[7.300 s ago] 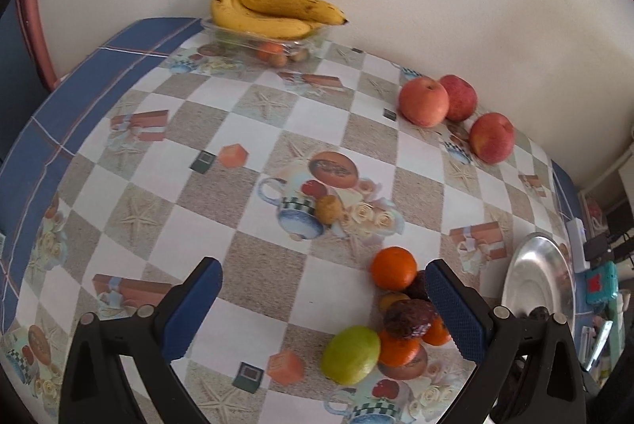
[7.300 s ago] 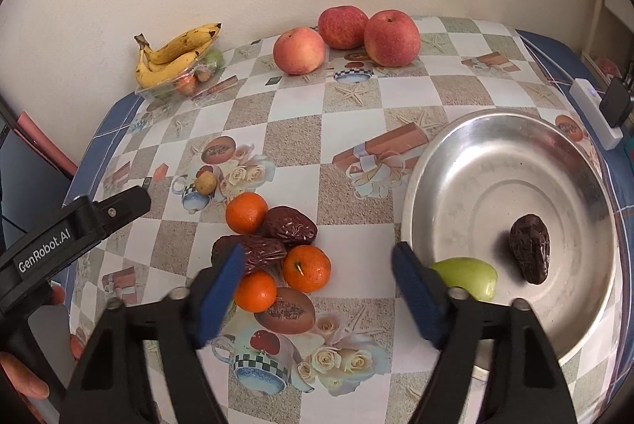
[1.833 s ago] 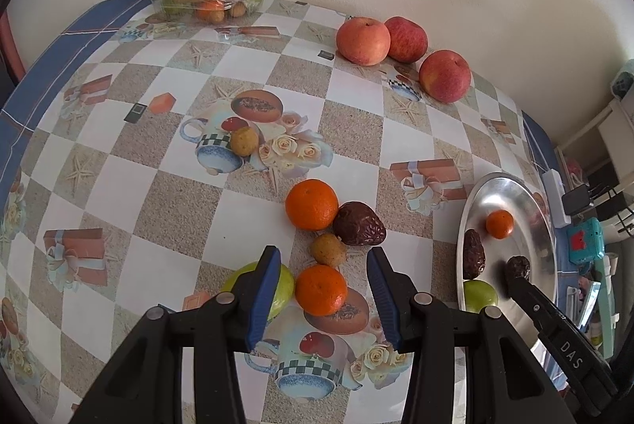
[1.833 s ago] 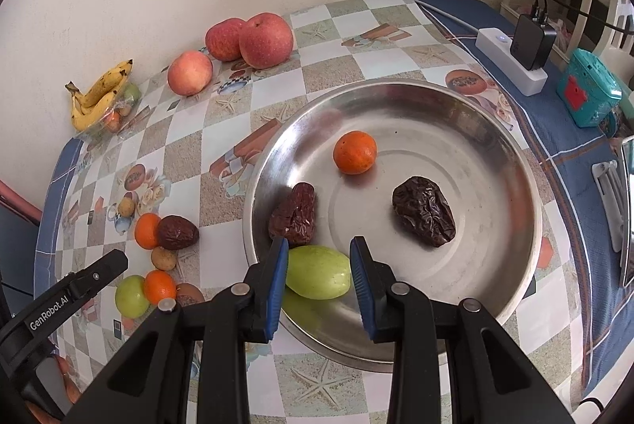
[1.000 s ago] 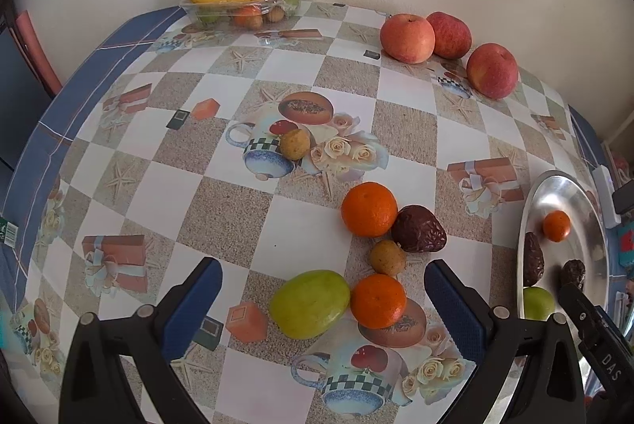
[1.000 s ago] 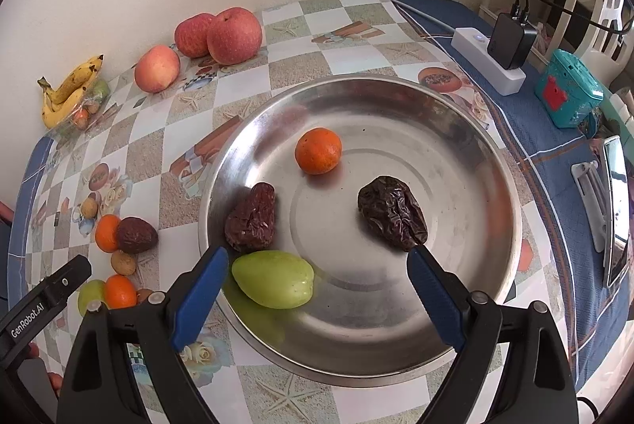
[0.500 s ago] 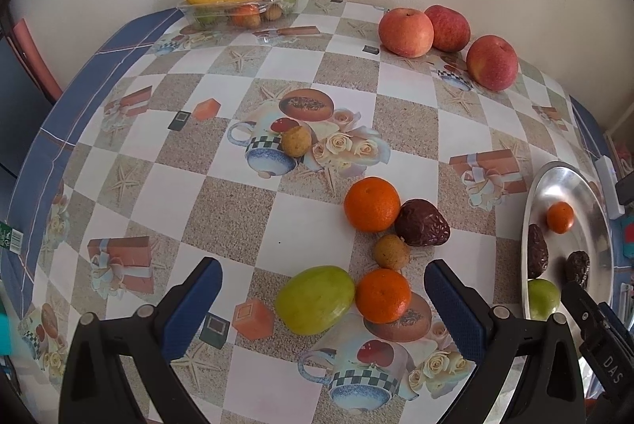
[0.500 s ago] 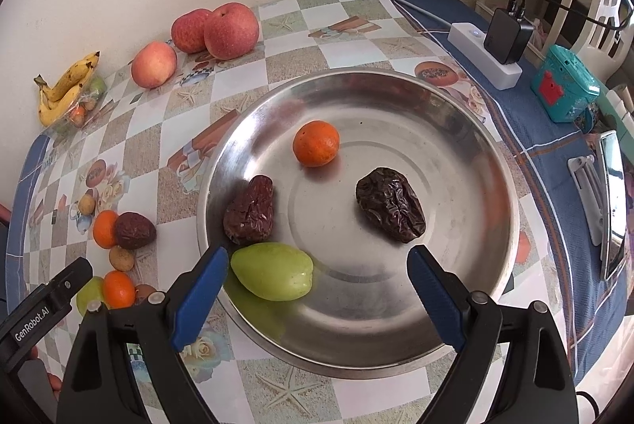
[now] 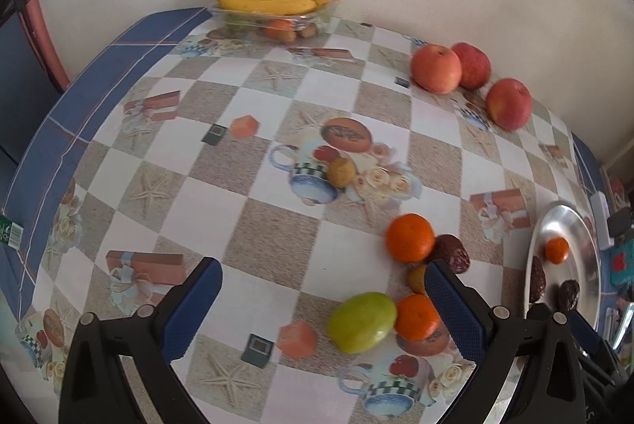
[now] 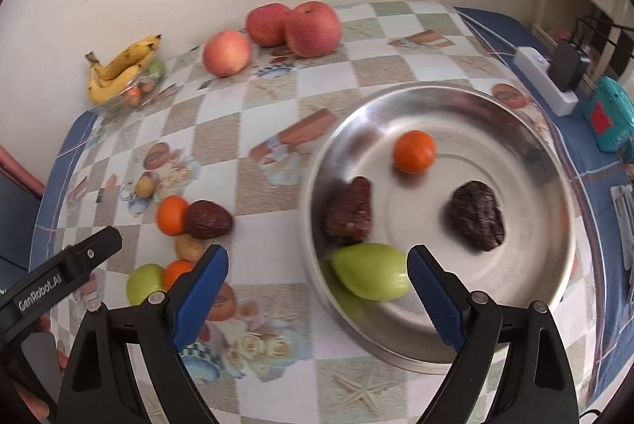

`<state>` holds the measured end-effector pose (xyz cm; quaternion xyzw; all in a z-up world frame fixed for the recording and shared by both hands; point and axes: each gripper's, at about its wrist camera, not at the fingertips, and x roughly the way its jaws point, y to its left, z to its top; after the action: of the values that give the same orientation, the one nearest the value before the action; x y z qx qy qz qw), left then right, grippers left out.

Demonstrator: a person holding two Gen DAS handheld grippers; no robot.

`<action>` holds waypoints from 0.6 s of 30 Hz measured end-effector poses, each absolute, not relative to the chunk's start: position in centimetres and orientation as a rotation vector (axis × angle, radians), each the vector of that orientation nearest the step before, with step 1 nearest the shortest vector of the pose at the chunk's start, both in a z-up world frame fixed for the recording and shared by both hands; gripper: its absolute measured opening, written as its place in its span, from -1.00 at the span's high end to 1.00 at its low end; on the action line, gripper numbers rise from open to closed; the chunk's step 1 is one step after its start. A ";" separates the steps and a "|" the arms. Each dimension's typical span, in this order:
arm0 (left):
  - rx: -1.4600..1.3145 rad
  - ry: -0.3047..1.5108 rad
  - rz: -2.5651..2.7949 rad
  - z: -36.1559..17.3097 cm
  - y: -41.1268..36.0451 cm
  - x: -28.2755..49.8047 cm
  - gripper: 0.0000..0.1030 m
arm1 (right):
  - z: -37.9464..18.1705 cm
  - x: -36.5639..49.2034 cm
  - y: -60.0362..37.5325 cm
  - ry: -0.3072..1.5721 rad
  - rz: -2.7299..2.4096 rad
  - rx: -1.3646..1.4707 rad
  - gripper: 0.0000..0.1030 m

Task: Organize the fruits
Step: 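Withdraw both grippers from the plate back toward the fruit pile, then close the left gripper on the green pear while the right gripper grasps an orange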

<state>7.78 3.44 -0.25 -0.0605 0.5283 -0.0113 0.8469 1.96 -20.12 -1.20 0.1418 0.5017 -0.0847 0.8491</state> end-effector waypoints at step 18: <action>-0.301 1.239 -0.037 -2.9 5.6 7.7 -0.84 | -2.4 4.3 -12.8 1.117 0.042 0.216 -0.74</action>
<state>7.67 5.59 -2.86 -0.1405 0.5783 -0.0172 0.8035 4.30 -12.82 -2.45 0.1021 0.5288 0.0200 0.8424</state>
